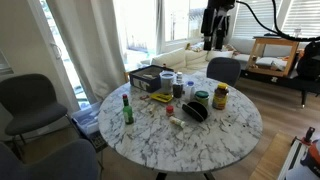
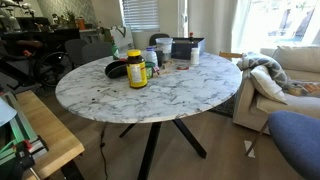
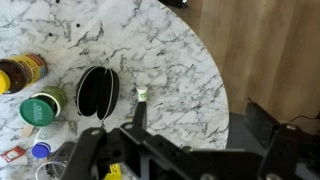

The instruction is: Move the brown object to the left

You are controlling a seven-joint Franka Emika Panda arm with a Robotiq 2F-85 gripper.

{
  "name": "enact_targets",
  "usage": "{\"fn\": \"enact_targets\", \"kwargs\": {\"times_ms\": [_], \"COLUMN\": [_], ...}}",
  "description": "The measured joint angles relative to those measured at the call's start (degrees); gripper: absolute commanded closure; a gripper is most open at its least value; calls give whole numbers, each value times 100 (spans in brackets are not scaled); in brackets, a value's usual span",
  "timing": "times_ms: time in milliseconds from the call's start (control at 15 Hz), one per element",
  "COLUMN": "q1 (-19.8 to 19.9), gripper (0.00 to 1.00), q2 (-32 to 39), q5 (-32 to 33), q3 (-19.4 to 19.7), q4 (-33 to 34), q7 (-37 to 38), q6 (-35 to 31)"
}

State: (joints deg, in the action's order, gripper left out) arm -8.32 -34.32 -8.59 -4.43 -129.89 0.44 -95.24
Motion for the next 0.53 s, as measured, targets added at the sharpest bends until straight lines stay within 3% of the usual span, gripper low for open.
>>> {"fn": "enact_targets", "kwargs": {"times_ms": [267,533], "q1": [46,489], "gripper": [0,0], "q2": [9,363], "q5": [0,252], "q3": [-14,-59], "q4": [2,-30], "q7": [106,791], "q6": [-68,-1169]}}
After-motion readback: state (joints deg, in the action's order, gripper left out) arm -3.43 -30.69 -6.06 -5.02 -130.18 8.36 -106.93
